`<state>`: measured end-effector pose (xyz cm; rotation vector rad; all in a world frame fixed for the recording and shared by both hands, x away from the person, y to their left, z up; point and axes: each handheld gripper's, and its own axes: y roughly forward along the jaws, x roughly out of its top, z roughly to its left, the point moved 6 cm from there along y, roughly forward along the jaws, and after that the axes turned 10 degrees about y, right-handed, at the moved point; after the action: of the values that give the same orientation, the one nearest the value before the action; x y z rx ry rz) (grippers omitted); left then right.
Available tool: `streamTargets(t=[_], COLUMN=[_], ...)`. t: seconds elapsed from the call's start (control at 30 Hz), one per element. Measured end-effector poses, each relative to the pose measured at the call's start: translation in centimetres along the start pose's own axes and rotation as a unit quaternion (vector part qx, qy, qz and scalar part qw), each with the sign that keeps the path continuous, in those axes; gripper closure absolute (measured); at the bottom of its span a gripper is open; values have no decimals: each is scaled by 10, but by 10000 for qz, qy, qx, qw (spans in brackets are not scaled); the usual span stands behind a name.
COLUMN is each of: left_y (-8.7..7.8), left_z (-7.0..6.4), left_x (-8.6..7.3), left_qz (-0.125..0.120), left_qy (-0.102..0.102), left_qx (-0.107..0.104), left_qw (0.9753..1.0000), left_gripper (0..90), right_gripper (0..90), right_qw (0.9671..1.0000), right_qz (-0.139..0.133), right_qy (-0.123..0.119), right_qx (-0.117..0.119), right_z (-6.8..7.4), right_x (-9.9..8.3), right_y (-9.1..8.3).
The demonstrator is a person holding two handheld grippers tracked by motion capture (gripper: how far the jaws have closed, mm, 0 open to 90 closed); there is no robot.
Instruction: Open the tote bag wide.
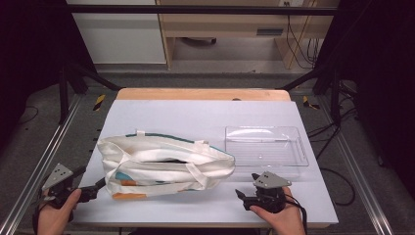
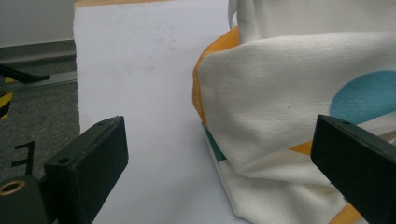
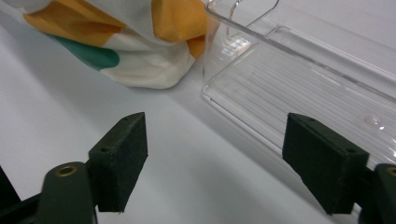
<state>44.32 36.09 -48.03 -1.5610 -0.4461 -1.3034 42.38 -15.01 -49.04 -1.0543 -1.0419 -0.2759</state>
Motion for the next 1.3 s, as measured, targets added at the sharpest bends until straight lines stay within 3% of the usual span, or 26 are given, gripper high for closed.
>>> streamTargets(t=[0.13,0.17,0.33,0.43,0.5,0.53,0.73,0.8,0.97,1.07,1.13,1.2,1.3], left_y=[-4,-6,-18,-23,-22,-21,-7,-2,11,19,25,31,37], left_z=[-3,-2,5,10,11,12,10,8,5,4,3,0,-9], left_x=[9,13,41,59,70,77,120,133,161,171,178,182,191], left_qz=[-123,-125,-288,-330,-329,-313,-204,-222,-191,-136,-155,-4,83], left_qy=[111,221,424,560,608,661,998,1083,1372,1401,1516,1606,1829], left_qx=[58,101,93,56,-2,-33,-266,-324,-453,-544,-575,-591,-664], left_qw=[9998,9996,9986,9979,9976,9973,9944,9933,9893,9885,9866,9853,9809], left_gripper=[42,42,48,56,60,60,58,59,58,52,53,55,69], right_gripper=[284,286,294,277,272,272,305,335,403,465,489,510,516], right_qw=[9999,9999,10000,9996,9988,9988,9969,9957,9951,9935,9925,9916,9900], right_qz=[-3,-14,-67,-287,-471,-471,-667,-754,-583,-473,-354,-265,-274], right_qy=[19,16,-8,-18,-109,-109,-412,-539,-755,-956,-1028,-1089,-1162], right_qx=[105,112,60,-10,-76,-76,11,72,269,407,552,646,745], right_z=[2,2,1,-1,-1,-1,13,20,35,47,56,64,78], right_x=[2,4,20,36,55,55,101,116,146,159,167,171,179], right_y=[-6,-7,-19,-30,-42,-42,-51,-50,-37,-27,-19,-12,-2])
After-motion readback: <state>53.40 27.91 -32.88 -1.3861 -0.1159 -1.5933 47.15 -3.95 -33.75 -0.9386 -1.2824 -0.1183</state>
